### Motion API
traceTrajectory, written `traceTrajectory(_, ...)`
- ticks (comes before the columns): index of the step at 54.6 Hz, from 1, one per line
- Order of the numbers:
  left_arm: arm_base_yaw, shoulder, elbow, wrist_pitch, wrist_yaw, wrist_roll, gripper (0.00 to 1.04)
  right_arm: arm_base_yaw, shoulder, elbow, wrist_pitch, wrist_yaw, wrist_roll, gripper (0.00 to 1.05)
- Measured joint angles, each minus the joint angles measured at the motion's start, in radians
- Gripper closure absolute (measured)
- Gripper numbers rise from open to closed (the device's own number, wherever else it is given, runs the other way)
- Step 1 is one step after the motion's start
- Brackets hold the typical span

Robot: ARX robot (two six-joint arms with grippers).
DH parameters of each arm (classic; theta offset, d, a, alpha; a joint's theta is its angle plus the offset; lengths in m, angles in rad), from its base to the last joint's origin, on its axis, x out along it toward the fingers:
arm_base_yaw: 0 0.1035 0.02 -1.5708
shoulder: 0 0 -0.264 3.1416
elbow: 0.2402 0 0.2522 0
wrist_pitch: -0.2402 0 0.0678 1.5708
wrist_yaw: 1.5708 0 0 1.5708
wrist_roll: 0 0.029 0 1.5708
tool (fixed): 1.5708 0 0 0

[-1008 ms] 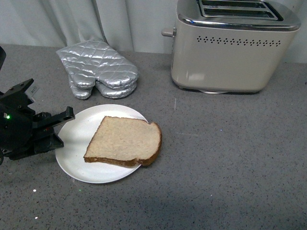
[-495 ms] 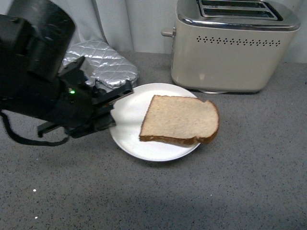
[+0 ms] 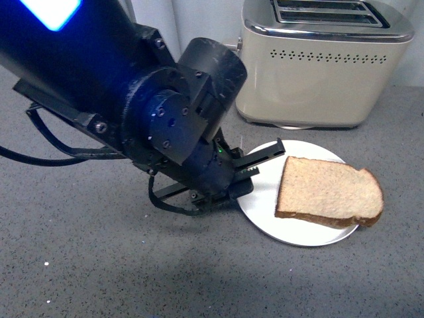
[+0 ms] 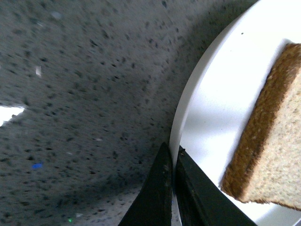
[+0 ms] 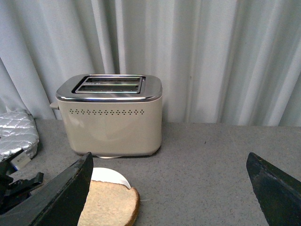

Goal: Put bread into toaster

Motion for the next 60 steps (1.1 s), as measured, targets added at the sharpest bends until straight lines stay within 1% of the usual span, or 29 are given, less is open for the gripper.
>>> traceTrajectory(4, -0.013, 0.005, 0.018, -0.01, 0.0, -0.013, 1.02, 0.0, 0.0, 0.0, 0.0, 0.0, 0.0, 0.1)
traceTrajectory(8, -0.018, 0.005, 0.019, 0.006, -0.004, -0.044, 0.88, 0.0, 0.0, 0.0, 0.0, 0.0, 0.0, 0.1)
traceTrajectory(10, -0.017, -0.006, 0.008, 0.021, -0.034, -0.048, 0.79, 0.0, 0.0, 0.0, 0.0, 0.0, 0.0, 0.1)
traceTrajectory(13, -0.014, -0.025, -0.01, 0.03, -0.072, -0.045, 0.72, 0.0, 0.0, 0.0, 0.0, 0.0, 0.0, 0.1)
traceTrajectory(18, -0.006, -0.086, -0.066, 0.074, -0.187, -0.002, 0.58, 0.0, 0.0, 0.0, 0.0, 0.0, 0.0, 0.1)
traceTrajectory(20, -0.004, -0.107, -0.084, 0.092, -0.221, 0.011, 0.54, 0.0, 0.0, 0.0, 0.0, 0.0, 0.0, 0.1)
traceTrajectory(24, 0.002, -0.178, -0.154, 0.189, -0.337, 0.082, 0.43, 0.0, 0.0, 0.0, 0.0, 0.0, 0.0, 0.1)
traceTrajectory(25, 0.003, -0.204, -0.181, 0.23, -0.378, 0.116, 0.4, 0.0, 0.0, 0.0, 0.0, 0.0, 0.0, 0.1)
traceTrajectory(29, 0.011, -0.286, -0.261, 0.341, -0.487, 0.219, 0.29, 0.0, 0.0, 0.0, 0.0, 0.0, 0.0, 0.1)
traceTrajectory(32, 0.018, -0.341, -0.318, 0.404, -0.533, 0.27, 0.22, 0.0, 0.0, 0.0, 0.0, 0.0, 0.0, 0.1)
traceTrajectory(33, 0.024, -0.369, -0.347, 0.43, -0.551, 0.287, 0.18, 0.0, 0.0, 0.0, 0.0, 0.0, 0.0, 0.1)
traceTrajectory(38, 0.05, -0.475, -0.47, 0.507, -0.596, 0.321, 0.05, 0.0, 0.0, 0.0, 0.0, 0.0, 0.0, 0.1)
traceTrajectory(42, 0.074, -0.547, -0.565, 0.551, -0.619, 0.337, 0.07, 0.0, 0.0, 0.0, 0.0, 0.0, 0.0, 0.1)
traceTrajectory(48, 0.113, -0.677, -0.719, 0.61, -0.665, 0.371, 0.07, 0.0, 0.0, 0.0, 0.0, 0.0, 0.0, 0.1)
traceTrajectory(50, 0.123, -0.731, -0.774, 0.624, -0.692, 0.407, 0.07, 0.0, 0.0, 0.0, 0.0, 0.0, 0.0, 0.1)
traceTrajectory(51, 0.127, -0.737, -0.789, 0.64, -0.685, 0.416, 0.08, 0.0, 0.0, 0.0, 0.0, 0.0, 0.0, 0.1)
traceTrajectory(53, 0.148, -0.75, -0.846, 0.757, -0.637, 0.468, 0.12, 0.0, 0.0, 0.0, 0.0, 0.0, 0.0, 0.1)
traceTrajectory(55, 0.181, -0.769, -0.927, 0.926, -0.555, 0.542, 0.2, 0.0, 0.0, 0.0, 0.0, 0.0, 0.0, 0.1)
traceTrajectory(56, 0.19, -0.777, -0.949, 0.961, -0.534, 0.569, 0.22, 0.0, 0.0, 0.0, 0.0, -0.002, 0.0, 0.1)
traceTrajectory(58, 0.223, -0.822, -1.03, 1.076, -0.481, 0.621, 0.29, 0.0, 0.0, 0.0, 0.0, 0.0, 0.0, 0.1)
traceTrajectory(60, 0.246, -0.864, -1.073, 1.125, -0.456, 0.658, 0.34, 0.0, 0.0, 0.0, 0.0, 0.0, 0.0, 0.1)
